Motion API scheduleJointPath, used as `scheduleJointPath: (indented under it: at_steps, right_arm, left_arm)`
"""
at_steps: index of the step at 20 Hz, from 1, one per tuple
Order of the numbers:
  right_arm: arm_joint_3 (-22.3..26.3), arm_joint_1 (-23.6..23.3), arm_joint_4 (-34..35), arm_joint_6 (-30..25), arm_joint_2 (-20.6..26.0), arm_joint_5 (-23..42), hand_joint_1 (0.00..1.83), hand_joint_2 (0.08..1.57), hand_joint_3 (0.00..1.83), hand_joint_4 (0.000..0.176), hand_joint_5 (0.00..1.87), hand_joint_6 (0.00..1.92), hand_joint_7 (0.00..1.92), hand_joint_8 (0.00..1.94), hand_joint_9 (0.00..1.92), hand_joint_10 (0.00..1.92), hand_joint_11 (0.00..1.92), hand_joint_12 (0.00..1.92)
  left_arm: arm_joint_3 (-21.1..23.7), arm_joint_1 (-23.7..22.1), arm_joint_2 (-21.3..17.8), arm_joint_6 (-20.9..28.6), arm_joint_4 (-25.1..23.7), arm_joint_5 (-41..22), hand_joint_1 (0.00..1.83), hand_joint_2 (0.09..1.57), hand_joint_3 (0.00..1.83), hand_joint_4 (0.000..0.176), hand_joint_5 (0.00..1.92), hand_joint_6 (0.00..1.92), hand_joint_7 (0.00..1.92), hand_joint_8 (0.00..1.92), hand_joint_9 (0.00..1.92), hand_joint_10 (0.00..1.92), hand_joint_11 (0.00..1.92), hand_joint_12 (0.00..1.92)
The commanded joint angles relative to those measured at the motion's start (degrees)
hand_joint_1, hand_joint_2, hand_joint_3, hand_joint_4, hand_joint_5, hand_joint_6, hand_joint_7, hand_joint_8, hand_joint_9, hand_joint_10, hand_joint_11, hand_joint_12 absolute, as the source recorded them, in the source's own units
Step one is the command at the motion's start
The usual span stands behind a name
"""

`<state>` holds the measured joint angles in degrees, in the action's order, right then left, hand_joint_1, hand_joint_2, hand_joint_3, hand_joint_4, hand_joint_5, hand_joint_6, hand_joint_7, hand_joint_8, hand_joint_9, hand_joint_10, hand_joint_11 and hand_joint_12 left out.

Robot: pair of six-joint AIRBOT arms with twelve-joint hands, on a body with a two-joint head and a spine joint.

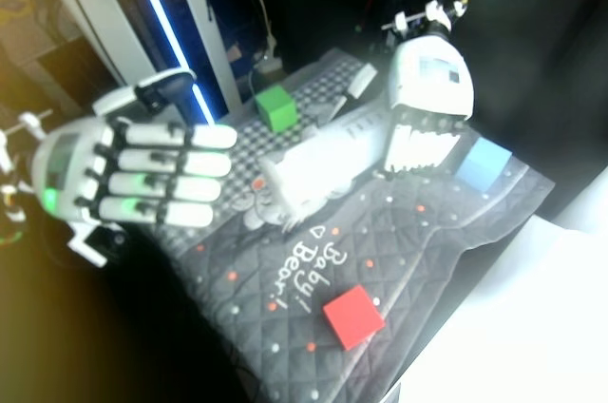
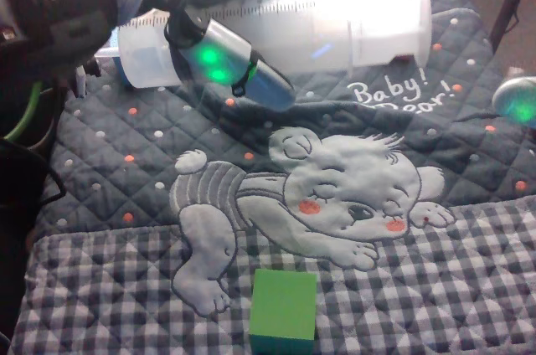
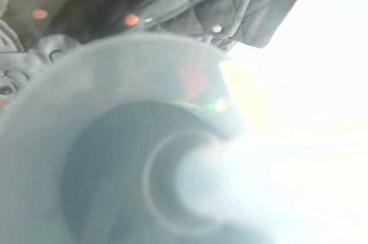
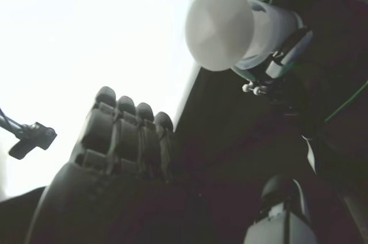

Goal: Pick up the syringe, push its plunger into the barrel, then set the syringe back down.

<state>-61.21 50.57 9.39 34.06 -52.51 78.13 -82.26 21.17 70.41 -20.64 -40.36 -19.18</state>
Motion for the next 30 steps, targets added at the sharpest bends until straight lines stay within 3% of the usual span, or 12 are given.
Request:
scheduleJointPath:
  at_steps: [1, 4, 9, 16, 18, 21, 23, 25, 26, 27, 28, 30]
  right_arm:
    - [-0.33, -0.66, 0.22, -1.26, -0.30, 6.95, 0.08, 0.83, 0.00, 0.000, 0.00, 0.00, 0.00, 0.00, 0.00, 0.00, 0.00, 0.00]
    - [-0.93, -0.66, 0.44, -2.23, -1.89, 6.95, 0.02, 0.85, 0.01, 0.000, 0.00, 0.00, 0.00, 0.00, 0.00, 0.00, 0.00, 0.00]
    - [-1.82, -0.58, 0.89, -3.78, -4.03, 6.95, 0.00, 0.87, 0.01, 0.000, 0.00, 0.00, 0.00, 0.00, 0.00, 0.00, 0.00, 0.00]
    - [-2.38, -0.36, 1.65, -4.32, -5.58, 6.95, 0.00, 0.85, 0.00, 0.000, 0.00, 0.00, 0.00, 0.00, 0.00, 0.00, 0.00, 0.00]
    - [-2.41, -0.36, 1.73, -4.32, -5.87, 6.94, 0.00, 0.82, 0.00, 0.000, 0.00, 0.00, 0.00, 0.00, 0.00, 0.00, 0.00, 0.00]
    - [-2.66, -0.30, 1.93, -4.32, -6.42, 6.92, 0.00, 0.80, 0.00, 0.000, 0.00, 0.00, 0.00, 0.00, 0.00, 0.00, 0.00, 0.00]
    - [-2.71, -0.28, 1.96, -4.32, -6.76, 6.91, 0.00, 0.82, 0.00, 0.000, 0.00, 0.00, 0.00, 0.00, 0.00, 0.00, 0.00, 0.00]
    - [-2.75, -0.17, 2.04, -4.32, -7.01, 6.91, 0.00, 0.80, 0.00, 0.000, 0.00, 0.00, 0.00, 0.00, 0.00, 0.00, 0.00, 0.00]
    - [-2.78, -0.03, 2.04, -4.32, -7.16, 6.89, 0.00, 0.79, 0.00, 0.000, 0.00, 0.00, 0.00, 0.00, 0.00, 0.00, 0.00, 0.00]
    - [-2.78, 0.04, 2.04, -4.32, -7.26, 6.78, 0.00, 0.79, 0.00, 0.000, 0.00, 0.00, 0.00, 0.00, 0.00, 0.00, 0.00, 0.00]
    - [-2.78, 0.07, 2.05, -4.33, -7.37, 6.69, 0.00, 0.79, 0.00, 0.000, 0.00, 0.00, 0.00, 0.00, 0.00, 0.00, 0.00, 0.00]
    - [-2.93, 0.07, 1.97, -4.33, -7.76, 6.60, 0.00, 0.81, 0.00, 0.000, 0.00, 0.00, 0.00, 0.00, 0.00, 0.00, 0.00, 0.00]
  left_arm:
    - [-0.26, -1.20, -0.41, -0.10, 2.67, -5.45, 1.33, 1.19, 0.00, 0.176, 1.28, 1.92, 1.52, 1.92, 1.60, 1.92, 1.63, 1.92]
    - [-0.69, -1.42, -0.43, -0.11, 2.99, -5.10, 1.43, 1.17, 0.00, 0.176, 1.31, 1.92, 1.59, 1.92, 1.66, 1.92, 1.70, 1.92]
    - [-0.62, -1.77, -0.51, -0.11, 3.68, -5.99, 1.33, 1.20, 0.00, 0.176, 1.26, 1.92, 1.54, 1.92, 1.62, 1.92, 1.64, 1.92]
    - [-0.15, -2.24, -1.27, -0.11, 4.86, -7.47, 1.25, 1.22, 0.00, 0.176, 1.26, 1.92, 1.48, 1.92, 1.47, 1.91, 1.19, 1.92]
    - [0.09, -2.31, -1.35, -0.11, 5.30, -8.00, 1.23, 1.22, 0.00, 0.176, 1.27, 1.92, 1.49, 1.92, 1.49, 1.92, 1.32, 1.92]
    - [0.47, -2.62, -1.29, -0.26, 5.64, -8.38, 1.18, 1.26, 0.02, 0.176, 1.19, 1.92, 1.44, 1.92, 1.41, 1.87, 0.92, 1.92]
    - [0.72, -3.00, -1.27, -0.38, 5.70, -8.66, 1.21, 1.26, 0.01, 0.176, 1.21, 1.92, 1.47, 1.92, 1.48, 1.91, 1.26, 1.92]
    - [0.82, -3.37, -1.25, -0.38, 5.90, -9.05, 1.13, 1.27, 0.01, 0.176, 1.20, 1.92, 1.47, 1.92, 1.47, 1.91, 1.19, 1.92]
    - [0.81, -3.69, -1.16, -0.40, 6.02, -9.01, 1.16, 1.27, 0.01, 0.176, 1.20, 1.92, 1.47, 1.92, 1.47, 1.91, 1.22, 1.92]
    - [0.85, -3.92, -1.08, -0.45, 5.99, -8.97, 1.20, 1.26, 0.00, 0.176, 1.21, 1.92, 1.48, 1.92, 1.53, 1.91, 1.40, 1.92]
    - [0.90, -4.19, -0.94, -0.46, 5.74, -8.95, 1.18, 1.27, 0.01, 0.176, 1.19, 1.92, 1.47, 1.92, 1.50, 1.89, 1.29, 1.92]
    - [1.00, -4.32, -0.71, -0.64, 5.57, -8.92, 1.15, 1.28, 0.01, 0.176, 1.19, 1.92, 1.46, 1.92, 1.51, 1.88, 1.38, 1.92]
